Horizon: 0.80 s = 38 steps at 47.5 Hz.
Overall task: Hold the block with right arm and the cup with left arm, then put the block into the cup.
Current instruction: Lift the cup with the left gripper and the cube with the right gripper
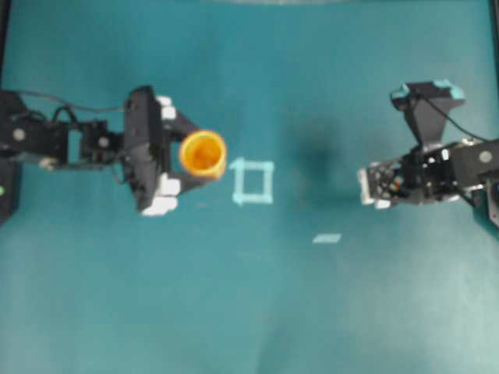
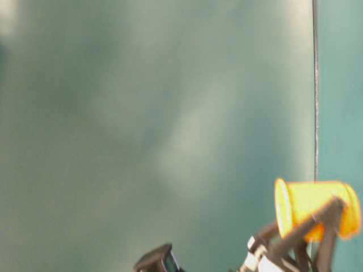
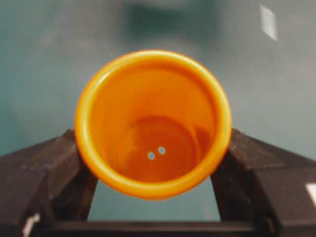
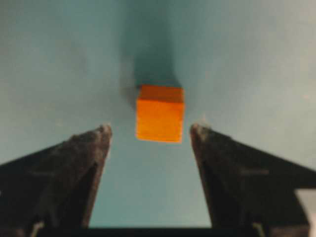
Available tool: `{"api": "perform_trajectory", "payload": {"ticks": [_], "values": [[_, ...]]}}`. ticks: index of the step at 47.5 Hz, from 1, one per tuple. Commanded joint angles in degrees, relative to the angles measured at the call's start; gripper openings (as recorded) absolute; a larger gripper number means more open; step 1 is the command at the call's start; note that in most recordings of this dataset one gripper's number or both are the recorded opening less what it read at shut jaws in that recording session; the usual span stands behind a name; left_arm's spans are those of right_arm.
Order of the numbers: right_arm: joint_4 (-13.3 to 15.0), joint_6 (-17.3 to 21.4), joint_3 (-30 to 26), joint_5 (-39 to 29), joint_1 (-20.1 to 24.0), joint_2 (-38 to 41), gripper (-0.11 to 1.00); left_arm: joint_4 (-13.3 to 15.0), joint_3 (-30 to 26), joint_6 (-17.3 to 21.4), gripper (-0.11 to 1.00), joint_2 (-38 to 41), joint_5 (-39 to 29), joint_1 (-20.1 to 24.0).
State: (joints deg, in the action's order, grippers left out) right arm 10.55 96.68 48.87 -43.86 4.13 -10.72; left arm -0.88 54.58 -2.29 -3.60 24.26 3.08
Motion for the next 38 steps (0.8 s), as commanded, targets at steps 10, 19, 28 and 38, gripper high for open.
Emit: {"api": "perform_trajectory", "payload": {"ticks": [10, 19, 28, 38], "values": [[0.18, 0.18, -2.90, 0.97, 0.35, 2.64, 0.65, -0.26, -0.79, 0.09, 0.63, -1.05, -5.63, -4.83], [0.18, 0.18, -2.29, 0.44, 0.35, 3.08, 0.65, -0.26, -0.79, 0.18, 0.63, -1.14, -5.80, -5.10], [0.18, 0.18, -2.37, 0.44, 0.35, 3.08, 0.65, -0.26, -0.70, 0.18, 0.63, -1.14, -5.80, -5.10], [0.26, 0.09, -2.90, -0.26, 0.35, 2.99, 0.65, -0.26, -0.70, 0.18, 0.63, -1.14, -5.80, -5.10]]}}
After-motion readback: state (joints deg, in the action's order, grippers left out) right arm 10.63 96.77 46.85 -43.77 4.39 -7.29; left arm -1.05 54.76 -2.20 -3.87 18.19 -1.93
